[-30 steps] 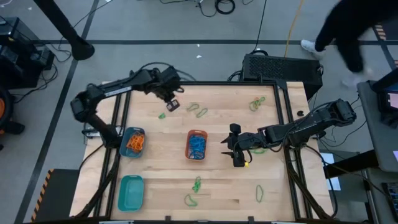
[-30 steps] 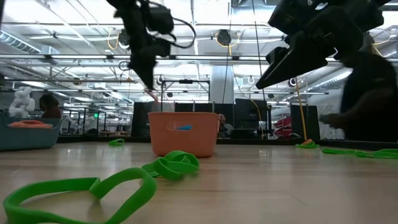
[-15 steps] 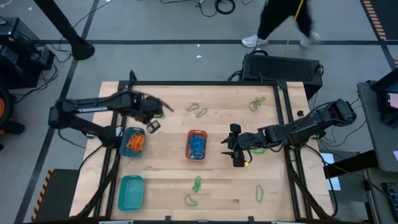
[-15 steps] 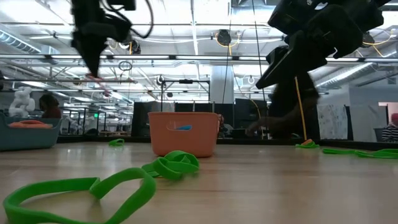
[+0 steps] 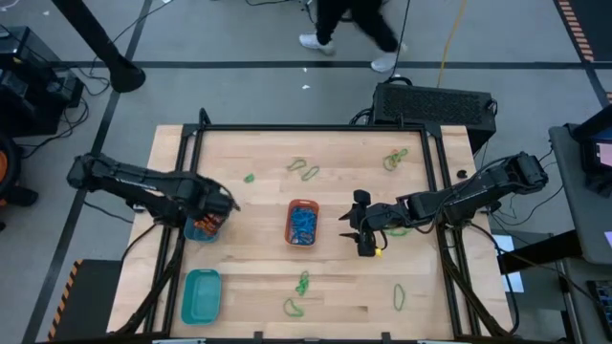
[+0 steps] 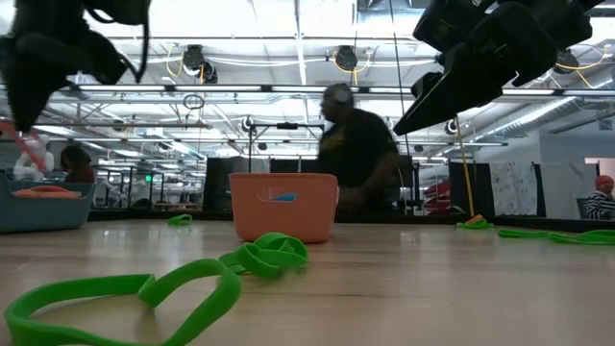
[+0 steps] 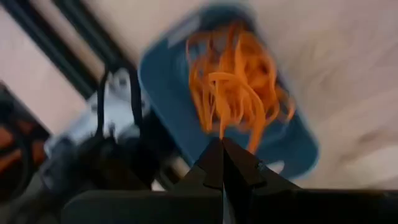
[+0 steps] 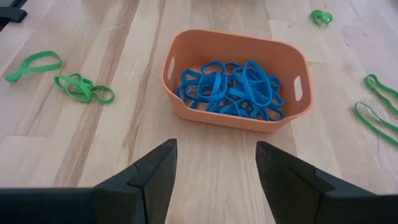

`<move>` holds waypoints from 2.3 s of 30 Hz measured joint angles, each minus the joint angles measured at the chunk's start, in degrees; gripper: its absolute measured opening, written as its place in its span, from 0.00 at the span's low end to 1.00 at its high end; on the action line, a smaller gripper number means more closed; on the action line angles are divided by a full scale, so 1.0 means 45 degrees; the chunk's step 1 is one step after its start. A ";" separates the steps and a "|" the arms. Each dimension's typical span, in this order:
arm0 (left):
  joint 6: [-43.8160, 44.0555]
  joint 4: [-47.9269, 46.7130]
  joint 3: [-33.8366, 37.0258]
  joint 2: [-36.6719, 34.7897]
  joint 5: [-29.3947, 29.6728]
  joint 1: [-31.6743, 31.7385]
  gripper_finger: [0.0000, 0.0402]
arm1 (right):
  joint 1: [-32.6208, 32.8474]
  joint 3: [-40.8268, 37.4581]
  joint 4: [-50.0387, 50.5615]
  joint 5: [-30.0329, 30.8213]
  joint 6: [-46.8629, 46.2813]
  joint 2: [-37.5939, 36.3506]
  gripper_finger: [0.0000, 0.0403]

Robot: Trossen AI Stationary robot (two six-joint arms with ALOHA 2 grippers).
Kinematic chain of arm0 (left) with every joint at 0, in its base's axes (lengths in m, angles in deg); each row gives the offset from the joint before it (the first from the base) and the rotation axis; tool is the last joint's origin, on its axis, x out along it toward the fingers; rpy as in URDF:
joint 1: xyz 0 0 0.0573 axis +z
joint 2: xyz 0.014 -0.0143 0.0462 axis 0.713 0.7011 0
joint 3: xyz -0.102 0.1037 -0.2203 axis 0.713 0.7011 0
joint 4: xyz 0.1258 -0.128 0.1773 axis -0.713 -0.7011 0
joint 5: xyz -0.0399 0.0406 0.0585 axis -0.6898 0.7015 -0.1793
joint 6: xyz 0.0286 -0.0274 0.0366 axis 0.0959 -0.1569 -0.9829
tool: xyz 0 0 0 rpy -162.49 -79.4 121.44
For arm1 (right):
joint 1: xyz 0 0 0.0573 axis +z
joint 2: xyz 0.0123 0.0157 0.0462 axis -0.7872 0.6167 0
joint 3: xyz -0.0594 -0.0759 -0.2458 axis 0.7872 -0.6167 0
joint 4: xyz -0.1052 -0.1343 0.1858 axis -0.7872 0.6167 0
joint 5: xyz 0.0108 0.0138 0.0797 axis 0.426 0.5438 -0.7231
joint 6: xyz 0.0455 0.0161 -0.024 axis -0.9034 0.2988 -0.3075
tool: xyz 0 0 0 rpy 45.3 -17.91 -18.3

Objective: Sort rubber bands into baskets
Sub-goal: Put the orange rubber band into the blue bin

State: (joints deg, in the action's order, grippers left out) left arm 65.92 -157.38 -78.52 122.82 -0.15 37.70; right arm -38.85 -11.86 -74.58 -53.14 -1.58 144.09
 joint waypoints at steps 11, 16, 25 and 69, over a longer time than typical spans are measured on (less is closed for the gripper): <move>0.2234 -0.0203 0.0857 -0.0002 -0.1666 -0.1715 0.00 | 0.0007 0.0000 -0.0189 0.0001 -0.0022 -0.0005 0.52; 0.2319 0.0350 0.1616 0.0007 -0.1923 -0.1887 0.00 | 0.0012 0.0000 -0.0293 -0.0012 -0.0022 -0.0005 0.52; 0.1928 0.0773 0.1991 0.0027 -0.1857 -0.1887 0.11 | 0.0012 0.0000 -0.0469 -0.0017 -0.0017 -0.0005 0.52; -1.1031 1.7060 0.5102 -0.0090 0.3024 0.2172 0.21 | -1.1298 0.3509 0.9631 0.0002 -0.1682 0.1063 0.52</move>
State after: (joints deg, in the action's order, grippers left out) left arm 16.28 -80.61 -55.57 122.42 13.46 47.48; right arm -89.70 3.93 -31.24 -53.13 -9.15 148.88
